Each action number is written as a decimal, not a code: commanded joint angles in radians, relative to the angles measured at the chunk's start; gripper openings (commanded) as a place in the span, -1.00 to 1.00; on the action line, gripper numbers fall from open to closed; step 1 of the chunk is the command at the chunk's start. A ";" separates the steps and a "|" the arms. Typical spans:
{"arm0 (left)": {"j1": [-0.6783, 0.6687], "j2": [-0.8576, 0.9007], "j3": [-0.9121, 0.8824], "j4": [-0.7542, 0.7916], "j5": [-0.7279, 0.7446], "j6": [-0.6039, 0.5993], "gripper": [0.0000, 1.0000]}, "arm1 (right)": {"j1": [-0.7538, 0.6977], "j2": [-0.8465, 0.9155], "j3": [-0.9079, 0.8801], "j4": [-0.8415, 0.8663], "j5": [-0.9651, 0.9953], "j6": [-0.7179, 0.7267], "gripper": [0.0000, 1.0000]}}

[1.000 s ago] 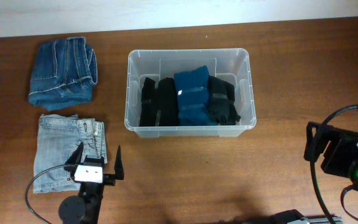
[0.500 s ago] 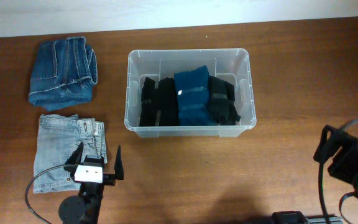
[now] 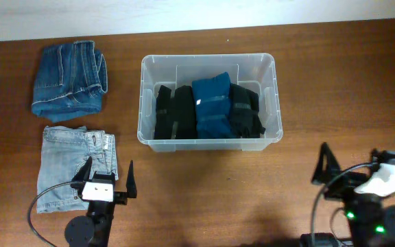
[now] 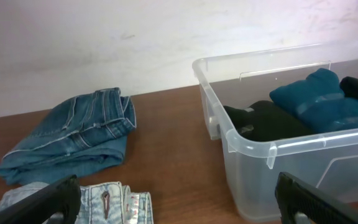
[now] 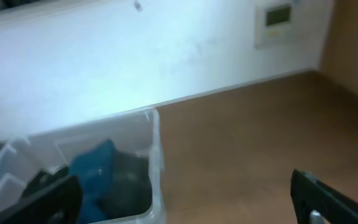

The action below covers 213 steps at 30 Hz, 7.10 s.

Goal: Pack container

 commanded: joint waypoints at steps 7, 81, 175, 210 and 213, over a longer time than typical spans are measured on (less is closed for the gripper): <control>0.006 -0.006 -0.004 -0.002 -0.004 0.016 0.99 | -0.008 -0.216 -0.470 0.464 -0.189 -0.016 0.97; 0.006 -0.006 -0.004 -0.002 -0.004 0.016 0.99 | -0.008 -0.278 -0.776 0.614 -0.170 -0.015 0.97; 0.555 2.495 2.238 -0.850 0.480 0.322 0.99 | -0.008 -0.278 -0.776 0.614 -0.170 -0.015 0.97; 0.530 2.606 2.238 -0.961 0.652 0.293 0.99 | -0.008 -0.278 -0.776 0.614 -0.170 -0.015 0.97; 0.531 2.606 2.238 -0.959 0.646 0.293 0.99 | -0.008 -0.278 -0.776 0.614 -0.170 -0.015 0.97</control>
